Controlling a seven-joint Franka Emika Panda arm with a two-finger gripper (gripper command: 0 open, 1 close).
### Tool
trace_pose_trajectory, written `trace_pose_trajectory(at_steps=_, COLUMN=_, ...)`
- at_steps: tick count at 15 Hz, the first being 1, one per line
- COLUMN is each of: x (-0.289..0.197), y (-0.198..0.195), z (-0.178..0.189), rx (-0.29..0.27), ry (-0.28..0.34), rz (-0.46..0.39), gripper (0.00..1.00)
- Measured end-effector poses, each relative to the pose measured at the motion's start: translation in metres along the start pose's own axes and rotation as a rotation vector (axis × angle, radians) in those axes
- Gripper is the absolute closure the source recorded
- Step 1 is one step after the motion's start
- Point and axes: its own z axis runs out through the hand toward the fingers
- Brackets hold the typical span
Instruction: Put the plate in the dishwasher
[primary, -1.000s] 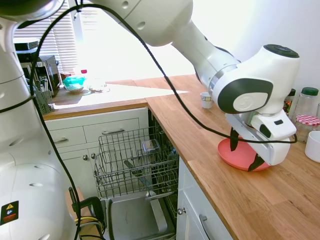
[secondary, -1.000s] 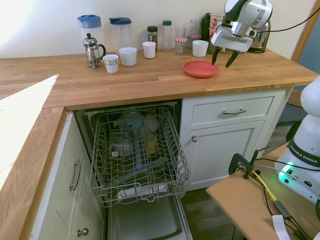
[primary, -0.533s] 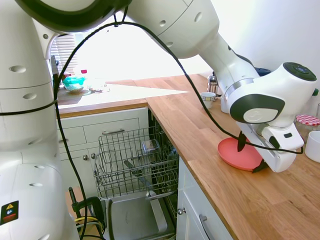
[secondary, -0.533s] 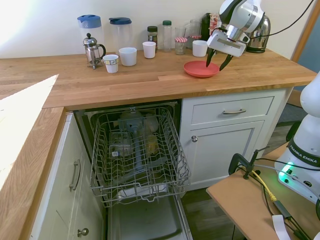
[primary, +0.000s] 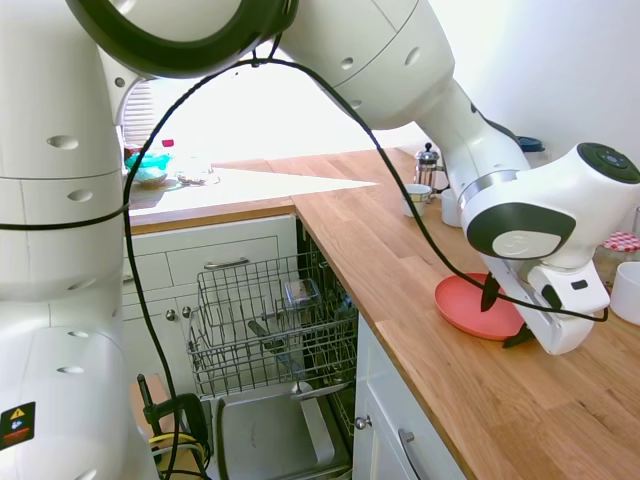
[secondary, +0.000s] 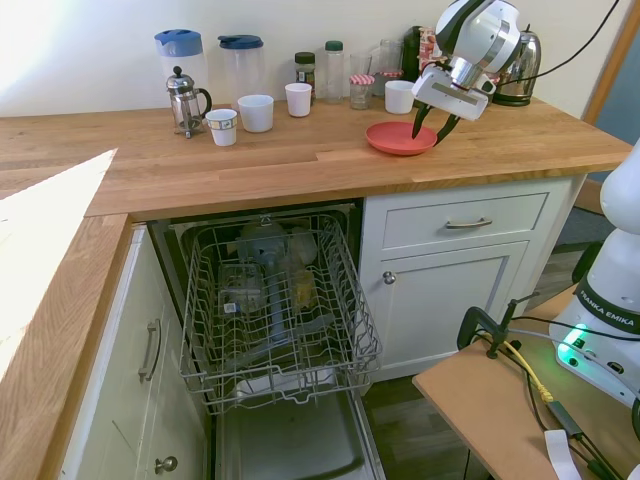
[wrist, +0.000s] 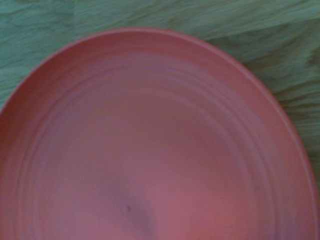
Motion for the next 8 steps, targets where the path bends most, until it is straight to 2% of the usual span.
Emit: trace_pose_trajectory(at_steps=8, x=0.0044, y=0.0035, z=0.0065, rx=0.016, ry=-0.017, rz=0.004, gripper=1.0)
